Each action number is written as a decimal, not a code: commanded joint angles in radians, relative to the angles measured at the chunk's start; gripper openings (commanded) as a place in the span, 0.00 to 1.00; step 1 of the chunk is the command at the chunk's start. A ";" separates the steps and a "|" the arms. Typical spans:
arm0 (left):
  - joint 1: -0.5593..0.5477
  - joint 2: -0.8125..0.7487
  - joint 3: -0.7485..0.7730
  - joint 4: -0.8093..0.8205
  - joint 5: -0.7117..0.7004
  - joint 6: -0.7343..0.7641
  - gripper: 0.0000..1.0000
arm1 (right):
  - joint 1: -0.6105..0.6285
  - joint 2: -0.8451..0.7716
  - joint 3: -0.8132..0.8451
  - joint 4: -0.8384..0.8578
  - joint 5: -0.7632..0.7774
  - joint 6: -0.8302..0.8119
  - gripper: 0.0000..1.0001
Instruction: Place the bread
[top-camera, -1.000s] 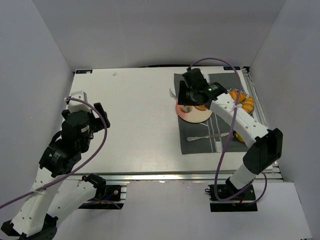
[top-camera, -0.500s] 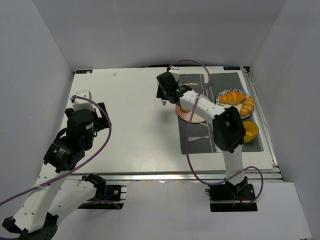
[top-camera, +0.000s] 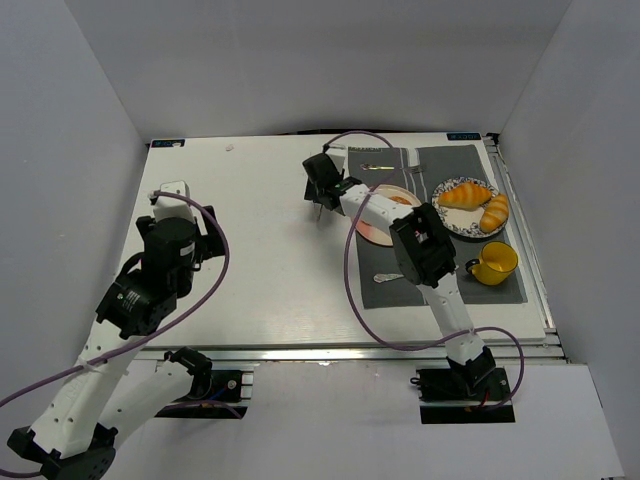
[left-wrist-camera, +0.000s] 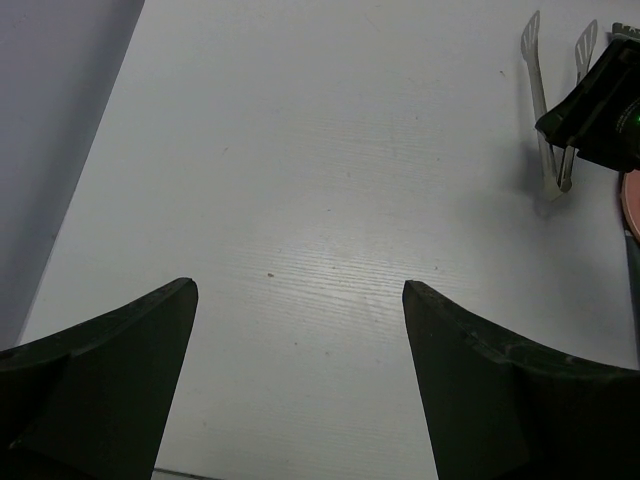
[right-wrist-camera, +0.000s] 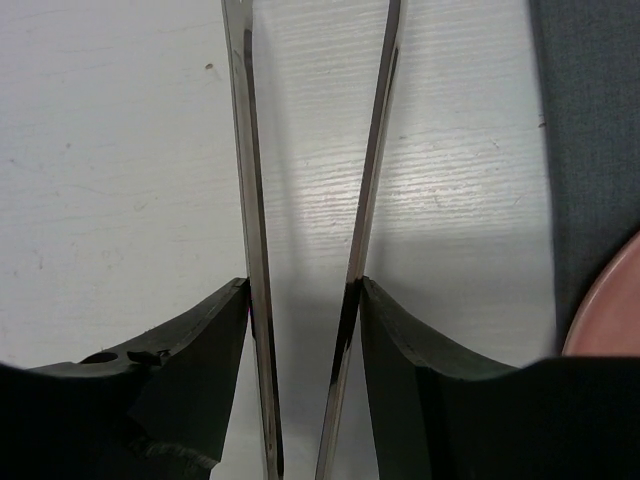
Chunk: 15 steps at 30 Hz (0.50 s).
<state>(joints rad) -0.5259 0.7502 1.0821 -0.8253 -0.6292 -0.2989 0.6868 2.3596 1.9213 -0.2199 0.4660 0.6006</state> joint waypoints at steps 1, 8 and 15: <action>-0.005 -0.002 -0.011 0.022 -0.018 0.007 0.95 | -0.027 0.015 0.062 0.054 -0.004 0.021 0.54; -0.005 0.005 -0.024 0.026 -0.024 0.007 0.94 | -0.038 0.061 0.110 0.039 -0.053 -0.010 0.65; -0.005 0.003 -0.019 0.029 -0.023 0.003 0.94 | -0.032 -0.031 0.116 0.039 -0.085 -0.113 0.85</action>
<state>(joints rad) -0.5259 0.7567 1.0634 -0.8143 -0.6399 -0.2966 0.6460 2.4184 1.9949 -0.2092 0.3958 0.5526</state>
